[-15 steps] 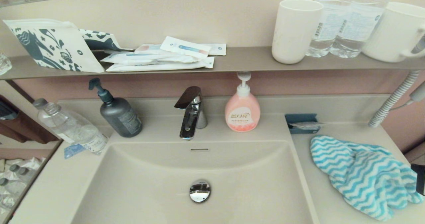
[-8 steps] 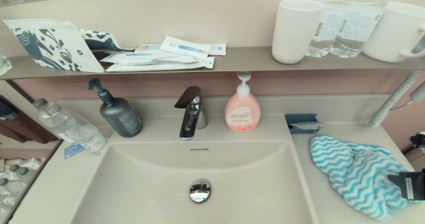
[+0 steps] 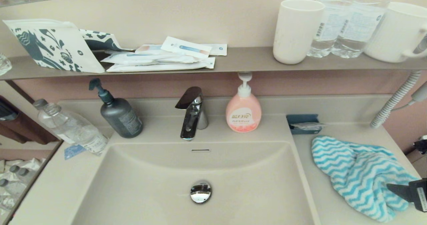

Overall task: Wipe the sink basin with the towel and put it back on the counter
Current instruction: Pick up the cloth

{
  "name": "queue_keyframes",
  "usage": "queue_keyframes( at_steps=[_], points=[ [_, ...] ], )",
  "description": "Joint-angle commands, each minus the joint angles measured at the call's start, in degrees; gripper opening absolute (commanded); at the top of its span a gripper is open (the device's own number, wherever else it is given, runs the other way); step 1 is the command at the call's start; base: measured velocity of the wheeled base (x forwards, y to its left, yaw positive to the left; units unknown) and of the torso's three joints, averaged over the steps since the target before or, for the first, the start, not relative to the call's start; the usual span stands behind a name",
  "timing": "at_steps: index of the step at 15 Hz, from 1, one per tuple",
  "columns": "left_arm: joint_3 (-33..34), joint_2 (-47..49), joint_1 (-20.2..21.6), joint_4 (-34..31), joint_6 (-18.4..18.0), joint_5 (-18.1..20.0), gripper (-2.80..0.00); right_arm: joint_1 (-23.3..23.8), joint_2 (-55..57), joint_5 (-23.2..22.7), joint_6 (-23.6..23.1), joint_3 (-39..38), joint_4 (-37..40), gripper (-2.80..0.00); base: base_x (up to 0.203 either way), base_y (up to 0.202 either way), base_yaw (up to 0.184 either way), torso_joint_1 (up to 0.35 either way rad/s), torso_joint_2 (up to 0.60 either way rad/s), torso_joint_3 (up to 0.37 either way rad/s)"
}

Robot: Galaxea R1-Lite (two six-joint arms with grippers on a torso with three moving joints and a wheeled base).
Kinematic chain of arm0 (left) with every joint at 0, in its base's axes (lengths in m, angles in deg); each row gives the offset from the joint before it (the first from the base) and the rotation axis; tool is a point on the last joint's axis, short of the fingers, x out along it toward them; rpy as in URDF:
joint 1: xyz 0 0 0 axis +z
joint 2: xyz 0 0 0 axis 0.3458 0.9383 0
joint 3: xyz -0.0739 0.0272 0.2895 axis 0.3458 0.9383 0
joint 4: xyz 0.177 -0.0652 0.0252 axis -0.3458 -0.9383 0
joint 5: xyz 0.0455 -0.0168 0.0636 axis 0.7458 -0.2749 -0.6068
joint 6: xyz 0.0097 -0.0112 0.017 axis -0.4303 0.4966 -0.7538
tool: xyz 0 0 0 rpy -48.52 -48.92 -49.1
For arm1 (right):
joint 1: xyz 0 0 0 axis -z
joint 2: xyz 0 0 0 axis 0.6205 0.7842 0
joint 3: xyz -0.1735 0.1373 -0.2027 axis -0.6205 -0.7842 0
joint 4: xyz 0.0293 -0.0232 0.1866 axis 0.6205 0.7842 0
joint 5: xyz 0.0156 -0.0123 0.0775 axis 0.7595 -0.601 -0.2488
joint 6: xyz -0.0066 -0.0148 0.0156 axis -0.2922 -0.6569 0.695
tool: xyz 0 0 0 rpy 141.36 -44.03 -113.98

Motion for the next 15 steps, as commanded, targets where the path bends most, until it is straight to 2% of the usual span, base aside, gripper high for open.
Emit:
queue_keyframes(
  at_steps=[1, 5, 10, 13, 15],
  points=[
    [0.0, 0.1, 0.0, 0.0, 0.0, 0.0, -2.80, -0.2, -3.6, -1.9, -0.2, 4.4, 7.8, 0.00, 0.000, 0.000, 0.000, 0.000, 0.00, 0.000],
    [0.0, 0.1, 0.0, 0.0, 0.0, 0.0, -2.80, 0.1, 0.9, -1.6, -1.7, 4.6, 7.2, 0.00, 0.000, 0.000, 0.000, 0.000, 0.00, 0.000],
    [0.0, 0.1, 0.0, 0.0, 0.0, 0.0, -2.80, -1.8, 8.4, -1.2, -5.2, 5.0, 0.8, 0.00, 0.000, 0.000, 0.000, 0.000, 0.00, 0.000],
    [0.0, 0.1, 0.0, 0.0, 0.0, 0.0, -2.80, -1.6, 13.2, 2.6, -7.6, 5.4, -1.4, 0.00, 0.000, 0.000, 0.000, 0.000, 0.00, 0.000],
    [0.0, 0.1, 0.0, 0.0, 0.0, 0.0, -2.80, 1.0, 16.7, 3.8, -9.1, 5.6, -2.1, 0.00, 0.000, 0.000, 0.000, 0.000, 0.00, 0.000]
  ],
)
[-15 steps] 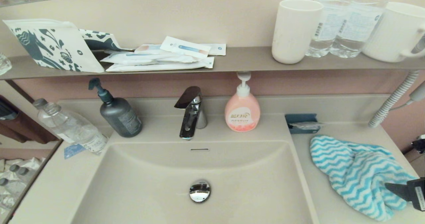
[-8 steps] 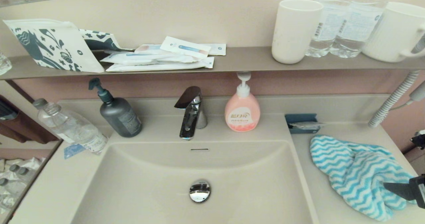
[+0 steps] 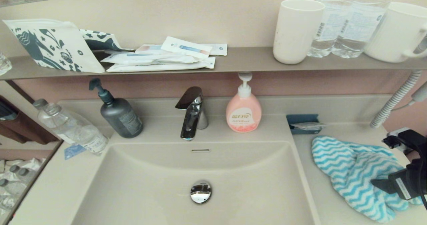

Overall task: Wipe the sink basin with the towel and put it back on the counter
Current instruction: Pick up the cloth

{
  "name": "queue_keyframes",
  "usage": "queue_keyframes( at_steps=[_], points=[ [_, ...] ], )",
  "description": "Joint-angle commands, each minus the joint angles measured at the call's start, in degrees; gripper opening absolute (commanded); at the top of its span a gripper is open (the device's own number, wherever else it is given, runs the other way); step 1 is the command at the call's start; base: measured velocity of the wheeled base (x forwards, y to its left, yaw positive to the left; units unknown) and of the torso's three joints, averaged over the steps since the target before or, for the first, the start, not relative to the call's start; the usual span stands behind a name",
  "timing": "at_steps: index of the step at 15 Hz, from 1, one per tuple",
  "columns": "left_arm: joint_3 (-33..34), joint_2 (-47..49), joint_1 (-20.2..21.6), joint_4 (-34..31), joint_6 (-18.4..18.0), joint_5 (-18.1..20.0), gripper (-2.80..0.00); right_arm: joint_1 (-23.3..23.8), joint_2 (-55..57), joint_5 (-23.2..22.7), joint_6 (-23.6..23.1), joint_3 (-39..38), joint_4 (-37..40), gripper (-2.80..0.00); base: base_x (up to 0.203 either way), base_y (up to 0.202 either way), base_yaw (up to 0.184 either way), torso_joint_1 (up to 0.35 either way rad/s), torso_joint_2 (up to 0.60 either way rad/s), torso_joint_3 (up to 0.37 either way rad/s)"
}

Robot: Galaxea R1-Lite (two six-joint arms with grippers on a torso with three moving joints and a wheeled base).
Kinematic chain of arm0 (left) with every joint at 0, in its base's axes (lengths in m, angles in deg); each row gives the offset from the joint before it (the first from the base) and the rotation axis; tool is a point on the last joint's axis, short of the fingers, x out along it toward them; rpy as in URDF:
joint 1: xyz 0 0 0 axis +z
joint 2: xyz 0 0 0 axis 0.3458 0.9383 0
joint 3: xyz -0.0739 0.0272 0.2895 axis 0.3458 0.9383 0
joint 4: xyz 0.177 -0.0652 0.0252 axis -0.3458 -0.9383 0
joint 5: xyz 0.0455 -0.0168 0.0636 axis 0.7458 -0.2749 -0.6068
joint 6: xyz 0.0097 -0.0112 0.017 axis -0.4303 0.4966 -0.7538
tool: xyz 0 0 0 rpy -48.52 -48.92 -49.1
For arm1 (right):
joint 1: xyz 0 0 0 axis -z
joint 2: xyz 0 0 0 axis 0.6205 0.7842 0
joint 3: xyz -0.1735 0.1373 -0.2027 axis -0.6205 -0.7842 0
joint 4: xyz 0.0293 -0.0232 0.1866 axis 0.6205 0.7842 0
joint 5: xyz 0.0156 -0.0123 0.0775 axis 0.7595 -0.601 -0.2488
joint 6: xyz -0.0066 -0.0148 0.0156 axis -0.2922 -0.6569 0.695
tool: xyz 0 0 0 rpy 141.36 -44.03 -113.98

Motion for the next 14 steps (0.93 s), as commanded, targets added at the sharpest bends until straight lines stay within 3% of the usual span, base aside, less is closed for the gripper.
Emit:
queue_keyframes(
  at_steps=[1, 9, 10, 11, 14],
  points=[
    [0.0, 0.1, 0.0, 0.0, 0.0, 0.0, -2.80, 2.5, 6.2, 0.4, -1.3, 0.2, -1.4, 0.00, 0.000, 0.000, 0.000, 0.000, 0.00, 0.000],
    [0.0, 0.1, 0.0, 0.0, 0.0, 0.0, -2.80, 3.3, 20.6, 0.4, -1.7, 0.0, -10.2, 0.00, 0.000, 0.000, 0.000, 0.000, 0.00, 0.000],
    [0.0, 0.1, 0.0, 0.0, 0.0, 0.0, -2.80, 3.3, 21.3, 0.4, -1.5, -0.4, -10.8, -0.48, 0.000, 0.000, 0.000, 0.000, 0.00, 0.000],
    [0.0, 0.1, 0.0, 0.0, 0.0, 0.0, -2.80, 3.2, 21.6, 0.3, -1.5, -0.4, -10.8, -2.80, 0.000, 0.000, 0.000, 0.000, 0.00, 0.000],
    [0.0, 0.1, 0.0, 0.0, 0.0, 0.0, -2.80, 3.3, 19.8, 0.2, -1.3, -0.4, -11.0, -2.80, 0.000, 0.000, 0.000, 0.000, 0.00, 0.000]
  ],
)
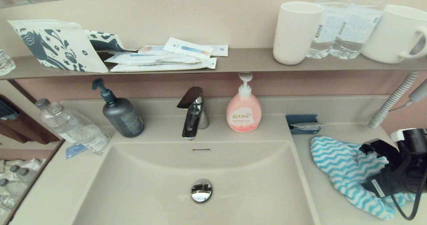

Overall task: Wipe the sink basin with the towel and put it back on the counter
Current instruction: Pick up the cloth

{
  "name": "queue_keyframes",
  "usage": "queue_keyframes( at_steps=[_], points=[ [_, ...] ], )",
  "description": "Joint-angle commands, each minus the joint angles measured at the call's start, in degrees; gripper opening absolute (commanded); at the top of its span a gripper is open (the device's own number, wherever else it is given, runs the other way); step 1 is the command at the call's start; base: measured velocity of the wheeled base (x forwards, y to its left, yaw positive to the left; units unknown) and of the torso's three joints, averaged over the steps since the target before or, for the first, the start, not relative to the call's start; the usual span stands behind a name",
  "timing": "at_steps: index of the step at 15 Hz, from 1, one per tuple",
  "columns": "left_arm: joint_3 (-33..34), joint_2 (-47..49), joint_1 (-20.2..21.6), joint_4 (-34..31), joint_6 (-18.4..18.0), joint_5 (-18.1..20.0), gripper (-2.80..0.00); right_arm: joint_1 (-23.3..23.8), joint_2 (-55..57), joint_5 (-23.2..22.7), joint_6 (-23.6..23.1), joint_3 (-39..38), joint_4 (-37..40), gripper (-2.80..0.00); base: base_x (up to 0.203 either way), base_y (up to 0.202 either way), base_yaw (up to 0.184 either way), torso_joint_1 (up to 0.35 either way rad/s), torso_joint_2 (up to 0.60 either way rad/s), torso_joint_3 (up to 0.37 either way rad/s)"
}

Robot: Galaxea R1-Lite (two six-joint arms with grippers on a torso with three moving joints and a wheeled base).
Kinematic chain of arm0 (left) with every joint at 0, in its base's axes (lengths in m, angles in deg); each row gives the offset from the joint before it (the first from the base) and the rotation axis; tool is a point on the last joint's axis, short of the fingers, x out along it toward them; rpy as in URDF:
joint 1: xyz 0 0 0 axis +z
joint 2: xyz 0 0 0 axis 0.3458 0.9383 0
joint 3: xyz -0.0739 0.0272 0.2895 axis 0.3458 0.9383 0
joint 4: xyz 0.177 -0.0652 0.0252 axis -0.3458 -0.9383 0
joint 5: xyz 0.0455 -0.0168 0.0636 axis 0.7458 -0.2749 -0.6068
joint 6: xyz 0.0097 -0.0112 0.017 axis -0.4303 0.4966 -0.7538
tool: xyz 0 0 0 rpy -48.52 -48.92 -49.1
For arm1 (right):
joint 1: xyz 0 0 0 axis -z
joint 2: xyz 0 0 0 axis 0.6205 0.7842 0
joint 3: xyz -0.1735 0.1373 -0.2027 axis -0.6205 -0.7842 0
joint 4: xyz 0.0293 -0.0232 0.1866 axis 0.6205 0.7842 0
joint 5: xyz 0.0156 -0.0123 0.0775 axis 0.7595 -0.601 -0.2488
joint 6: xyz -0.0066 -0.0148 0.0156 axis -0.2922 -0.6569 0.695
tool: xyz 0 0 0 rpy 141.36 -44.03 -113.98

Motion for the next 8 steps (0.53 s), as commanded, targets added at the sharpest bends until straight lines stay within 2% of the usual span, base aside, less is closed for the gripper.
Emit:
queue_keyframes(
  at_steps=[1, 4, 8],
  points=[
    [0.0, 0.1, 0.0, 0.0, 0.0, 0.0, -2.80, 0.1, -1.5, 0.2, -0.2, -0.1, 0.3, -2.80, 0.000, 0.000, 0.000, 0.000, 0.00, 0.000],
    [0.0, 0.1, 0.0, 0.0, 0.0, 0.0, -2.80, 0.3, -6.0, -0.1, -0.3, -0.5, 2.1, -2.80, 0.000, 0.000, 0.000, 0.000, 0.00, 0.000],
    [0.0, 0.1, 0.0, 0.0, 0.0, 0.0, -2.80, 0.7, -14.1, -3.8, -0.2, 0.2, 9.6, -2.80, 0.000, 0.000, 0.000, 0.000, 0.00, 0.000]
  ],
)
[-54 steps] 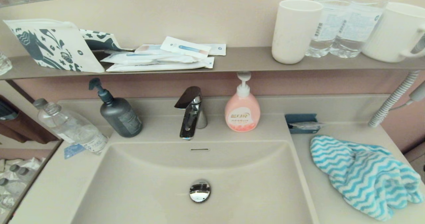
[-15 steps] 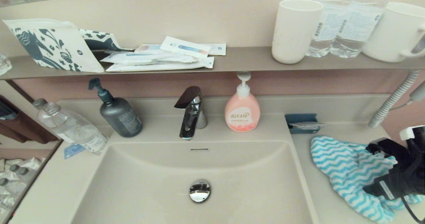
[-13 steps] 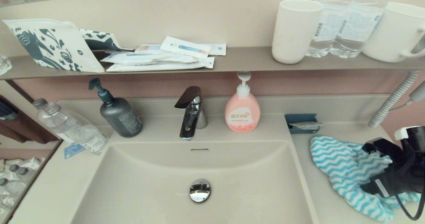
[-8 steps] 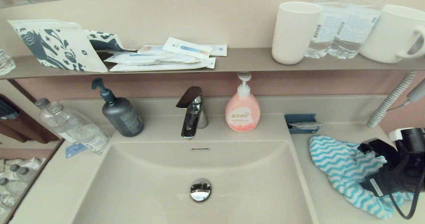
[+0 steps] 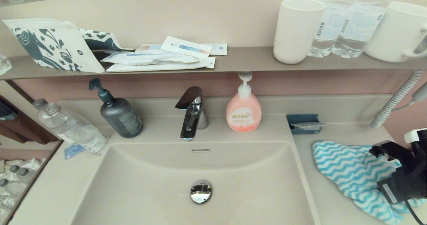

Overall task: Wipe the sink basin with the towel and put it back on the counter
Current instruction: Pick up the cloth, then wipe the sink

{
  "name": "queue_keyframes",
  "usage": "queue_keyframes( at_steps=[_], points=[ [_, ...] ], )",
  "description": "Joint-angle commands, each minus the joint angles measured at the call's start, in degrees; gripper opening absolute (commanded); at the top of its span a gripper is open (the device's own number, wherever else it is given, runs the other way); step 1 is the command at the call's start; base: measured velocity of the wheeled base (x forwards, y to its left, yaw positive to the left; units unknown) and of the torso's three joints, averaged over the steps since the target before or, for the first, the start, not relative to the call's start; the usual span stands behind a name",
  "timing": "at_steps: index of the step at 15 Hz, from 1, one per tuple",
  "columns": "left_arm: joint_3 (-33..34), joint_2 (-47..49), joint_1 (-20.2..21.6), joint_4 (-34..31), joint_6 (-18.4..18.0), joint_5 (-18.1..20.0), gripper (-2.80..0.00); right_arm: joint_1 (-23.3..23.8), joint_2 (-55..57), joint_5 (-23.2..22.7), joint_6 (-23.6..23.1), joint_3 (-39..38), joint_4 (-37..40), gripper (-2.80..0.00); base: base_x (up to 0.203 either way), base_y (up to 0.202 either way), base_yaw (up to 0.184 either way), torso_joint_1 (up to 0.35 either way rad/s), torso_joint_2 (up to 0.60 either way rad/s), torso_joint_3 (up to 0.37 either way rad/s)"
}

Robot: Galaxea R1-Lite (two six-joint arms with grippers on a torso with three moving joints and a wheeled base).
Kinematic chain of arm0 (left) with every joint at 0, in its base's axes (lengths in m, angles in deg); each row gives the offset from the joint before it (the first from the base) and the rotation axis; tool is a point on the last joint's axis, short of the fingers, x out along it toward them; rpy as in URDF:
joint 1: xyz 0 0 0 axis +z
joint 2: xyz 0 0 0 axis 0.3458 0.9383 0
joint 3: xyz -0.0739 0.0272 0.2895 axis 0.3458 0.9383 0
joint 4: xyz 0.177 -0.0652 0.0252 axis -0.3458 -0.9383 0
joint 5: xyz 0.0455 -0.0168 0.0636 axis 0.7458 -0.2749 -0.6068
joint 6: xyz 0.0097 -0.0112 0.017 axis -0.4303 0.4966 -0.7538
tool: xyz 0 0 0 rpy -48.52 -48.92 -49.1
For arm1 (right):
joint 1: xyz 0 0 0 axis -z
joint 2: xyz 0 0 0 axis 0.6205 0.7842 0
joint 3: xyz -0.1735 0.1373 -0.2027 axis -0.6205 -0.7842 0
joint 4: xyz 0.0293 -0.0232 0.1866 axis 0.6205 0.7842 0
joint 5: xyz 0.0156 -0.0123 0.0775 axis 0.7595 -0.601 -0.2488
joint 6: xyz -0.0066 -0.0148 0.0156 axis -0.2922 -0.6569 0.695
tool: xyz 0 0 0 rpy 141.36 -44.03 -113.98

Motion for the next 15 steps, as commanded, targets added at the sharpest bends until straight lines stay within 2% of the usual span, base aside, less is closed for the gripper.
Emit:
queue_keyframes(
  at_steps=[1, 5, 9, 11, 15],
  points=[
    [0.0, 0.1, 0.0, 0.0, 0.0, 0.0, -2.80, 0.1, -8.0, -1.6, -0.1, 1.2, 4.5, -2.80, 0.000, 0.000, 0.000, 0.000, 0.00, 0.000],
    [0.0, 0.1, 0.0, 0.0, 0.0, 0.0, -2.80, 0.1, -18.2, -6.2, 0.0, 6.1, 16.2, -2.80, 0.000, 0.000, 0.000, 0.000, 0.00, 0.000],
    [0.0, 0.1, 0.0, 0.0, 0.0, 0.0, -2.80, -1.6, -27.5, -11.2, 0.4, 18.1, 32.8, -2.80, 0.000, 0.000, 0.000, 0.000, 0.00, 0.000],
    [0.0, 0.1, 0.0, 0.0, 0.0, 0.0, -2.80, -7.7, -29.5, -14.4, 6.0, 24.1, 38.0, -2.80, 0.000, 0.000, 0.000, 0.000, 0.00, 0.000],
    [0.0, 0.1, 0.0, 0.0, 0.0, 0.0, -2.80, -27.5, -27.7, -15.7, 22.4, 29.9, 39.7, -2.80, 0.000, 0.000, 0.000, 0.000, 0.00, 0.000]
  ],
)
